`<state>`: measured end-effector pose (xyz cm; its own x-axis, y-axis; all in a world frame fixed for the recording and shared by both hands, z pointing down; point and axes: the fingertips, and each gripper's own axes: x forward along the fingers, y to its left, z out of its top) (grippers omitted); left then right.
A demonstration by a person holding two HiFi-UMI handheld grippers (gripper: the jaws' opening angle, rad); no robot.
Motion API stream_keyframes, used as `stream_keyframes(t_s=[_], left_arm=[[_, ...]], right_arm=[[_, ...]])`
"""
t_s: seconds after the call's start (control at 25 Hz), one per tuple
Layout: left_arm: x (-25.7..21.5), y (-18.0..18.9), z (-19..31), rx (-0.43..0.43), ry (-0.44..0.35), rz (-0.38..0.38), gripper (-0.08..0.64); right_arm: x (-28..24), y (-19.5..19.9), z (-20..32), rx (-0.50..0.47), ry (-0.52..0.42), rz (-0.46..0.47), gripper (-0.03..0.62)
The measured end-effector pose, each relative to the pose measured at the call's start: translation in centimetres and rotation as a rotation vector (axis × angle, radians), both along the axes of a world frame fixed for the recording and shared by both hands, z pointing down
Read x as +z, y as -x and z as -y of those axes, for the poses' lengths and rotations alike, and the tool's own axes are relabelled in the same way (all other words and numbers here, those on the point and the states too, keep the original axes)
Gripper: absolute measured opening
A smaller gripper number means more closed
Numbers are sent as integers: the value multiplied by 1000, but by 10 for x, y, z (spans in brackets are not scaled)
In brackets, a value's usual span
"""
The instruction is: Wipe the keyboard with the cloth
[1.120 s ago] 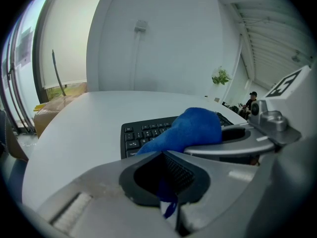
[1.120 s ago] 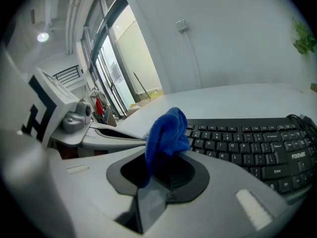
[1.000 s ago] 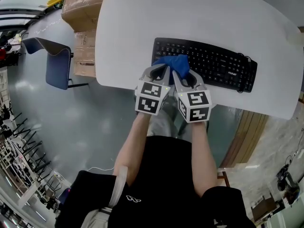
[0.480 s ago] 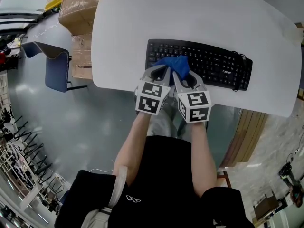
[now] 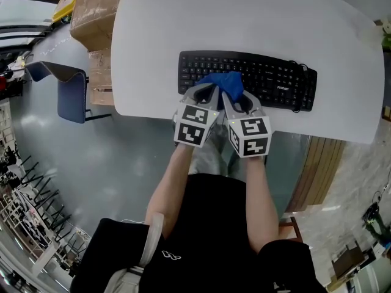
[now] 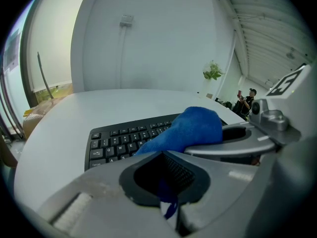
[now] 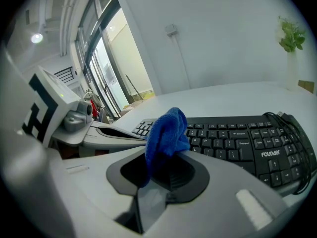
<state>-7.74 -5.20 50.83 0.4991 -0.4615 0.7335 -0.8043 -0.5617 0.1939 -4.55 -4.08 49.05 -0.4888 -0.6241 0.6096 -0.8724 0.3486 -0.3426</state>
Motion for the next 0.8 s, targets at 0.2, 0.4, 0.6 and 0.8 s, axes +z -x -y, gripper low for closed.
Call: stream_keyframes(t_s=[0.2, 0.4, 0.6, 0.8], left_arm=[[1, -13, -1, 19, 2, 1, -4], [1, -27, -3, 34, 3, 2, -3], [1, -40, -4, 46, 4, 0, -3], [0, -53, -5, 62, 5, 3, -4]], right_arm=[[1, -13, -2, 18, 2, 0, 87], [1, -27, -3, 33, 4, -2, 87], [1, -39, -5, 44, 5, -2, 87], [1, -52, -7, 57, 7, -2, 87]])
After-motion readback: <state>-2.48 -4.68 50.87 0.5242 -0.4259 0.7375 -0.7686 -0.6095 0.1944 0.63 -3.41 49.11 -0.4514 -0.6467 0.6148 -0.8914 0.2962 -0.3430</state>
